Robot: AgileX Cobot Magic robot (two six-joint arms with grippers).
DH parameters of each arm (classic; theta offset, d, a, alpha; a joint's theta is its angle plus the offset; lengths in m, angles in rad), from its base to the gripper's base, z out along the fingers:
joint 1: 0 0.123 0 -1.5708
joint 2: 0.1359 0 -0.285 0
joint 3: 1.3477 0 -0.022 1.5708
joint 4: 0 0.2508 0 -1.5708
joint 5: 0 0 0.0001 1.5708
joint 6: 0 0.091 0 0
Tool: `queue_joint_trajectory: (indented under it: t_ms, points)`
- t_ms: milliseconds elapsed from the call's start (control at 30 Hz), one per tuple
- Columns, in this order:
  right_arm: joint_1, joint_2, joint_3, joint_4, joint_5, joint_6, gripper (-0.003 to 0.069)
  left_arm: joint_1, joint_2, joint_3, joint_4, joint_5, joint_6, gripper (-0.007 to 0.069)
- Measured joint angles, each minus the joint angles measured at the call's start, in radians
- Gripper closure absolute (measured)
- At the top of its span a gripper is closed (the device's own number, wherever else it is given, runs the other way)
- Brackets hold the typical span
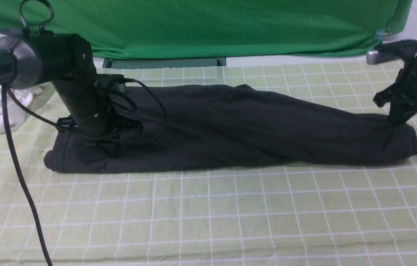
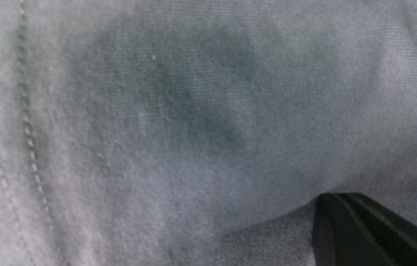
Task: Fold a long-sleeved shirt over a green coffee tablecloth.
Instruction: 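Pull the folded dark garment lengthwise by its ends to straighten it flat on the table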
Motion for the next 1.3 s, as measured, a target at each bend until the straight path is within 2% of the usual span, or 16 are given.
queue_joint_trajectory:
  t_ms: [300, 433, 500, 600, 667, 733, 833, 1100, 1300]
  points:
    - [0.0, 0.024, -0.008, -0.049, -0.064, -0.032, 0.0624, 0.0, 0.0, 0.0, -0.004, 0.016, 0.002, 0.0613]
    - [0.001, 0.032, -0.008, -0.126, -0.089, 0.068, 0.0552, 0.0, -0.002, 0.0, -0.006, 0.032, 0.005, 0.0613]
    - [0.001, 0.034, -0.032, -0.204, -0.059, 0.169, 0.04, 0.0, -0.015, 0.0, -0.008, 0.053, 0.005, 0.0613]
    - [-0.001, 0.034, -0.088, -0.234, 0.036, 0.208, 0.0223, 0.0, -0.051, 0.0, -0.016, 0.058, 0.005, 0.0613]
    - [-0.001, 0.029, -0.115, -0.209, 0.074, 0.221, 0.0149, 0.0, -0.096, 0.001, -0.019, 0.054, 0.005, 0.0613]
    - [-0.001, 0.021, -0.121, -0.178, 0.086, 0.223, 0.0115, 0.0, -0.132, 0.001, -0.024, 0.052, 0.005, 0.0613]
    - [-0.001, 0.005, -0.125, -0.095, 0.099, 0.226, 0.0085, 0.0, -0.222, 0.003, -0.031, 0.057, 0.005, 0.0613]
    - [-0.001, 0.046, -0.125, -0.08, 0.105, 0.243, 0.007, 0.0, -0.401, 0.09, -0.052, 0.023, 0.005, 0.0613]
    - [-0.001, 0.133, -0.125, -0.059, 0.106, 0.248, 0.007, 0.0, -0.556, 0.252, -0.052, -0.032, -0.014, 0.0613]
